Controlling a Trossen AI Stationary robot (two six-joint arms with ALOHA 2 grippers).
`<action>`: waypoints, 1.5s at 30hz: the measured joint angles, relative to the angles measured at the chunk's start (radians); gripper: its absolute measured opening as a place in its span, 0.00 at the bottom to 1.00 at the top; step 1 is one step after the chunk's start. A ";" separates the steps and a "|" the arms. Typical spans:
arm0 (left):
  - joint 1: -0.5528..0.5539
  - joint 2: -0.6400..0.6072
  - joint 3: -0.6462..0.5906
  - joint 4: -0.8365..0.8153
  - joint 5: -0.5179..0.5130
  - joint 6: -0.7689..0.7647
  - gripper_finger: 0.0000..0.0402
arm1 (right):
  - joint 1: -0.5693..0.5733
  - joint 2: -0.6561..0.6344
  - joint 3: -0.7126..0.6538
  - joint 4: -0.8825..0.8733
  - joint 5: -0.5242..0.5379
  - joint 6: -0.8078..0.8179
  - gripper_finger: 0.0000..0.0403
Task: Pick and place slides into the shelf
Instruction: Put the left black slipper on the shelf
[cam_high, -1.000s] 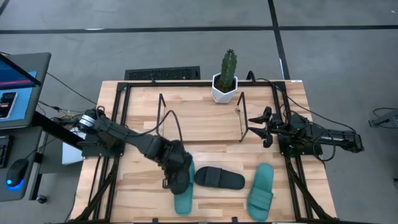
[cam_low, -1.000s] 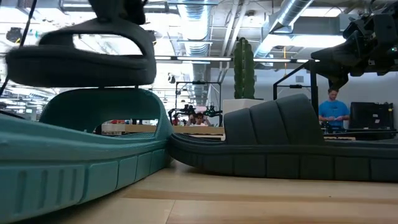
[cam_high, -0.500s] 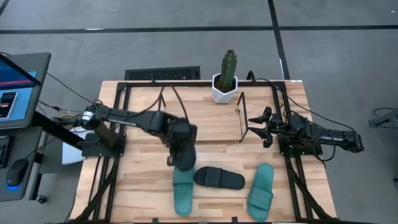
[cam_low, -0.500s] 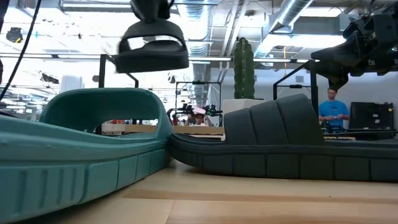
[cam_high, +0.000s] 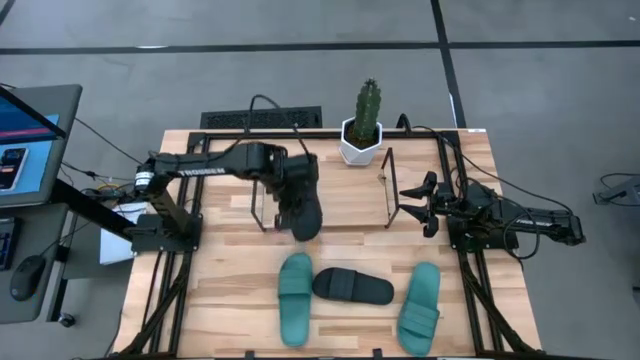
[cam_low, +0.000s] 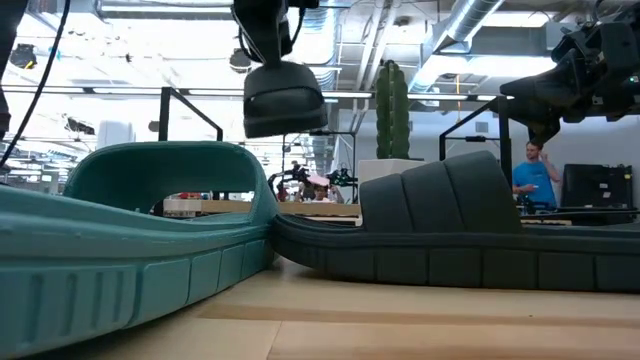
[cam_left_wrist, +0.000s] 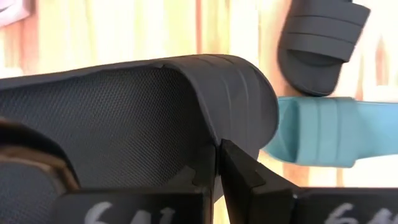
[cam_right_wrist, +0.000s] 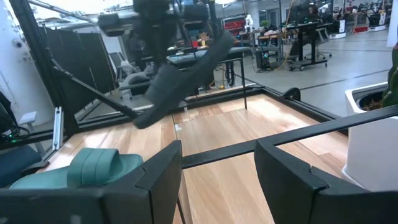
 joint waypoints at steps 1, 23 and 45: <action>0.017 0.000 0.000 0.000 0.005 0.018 0.00 | 0.000 0.000 0.000 0.000 0.000 0.000 0.48; 0.140 0.116 -0.002 -0.023 0.153 0.250 0.00 | 0.000 0.000 0.000 0.000 0.000 0.000 0.48; 0.205 0.200 -0.002 0.003 0.182 0.293 0.00 | 0.000 0.008 0.000 0.000 0.000 0.000 0.48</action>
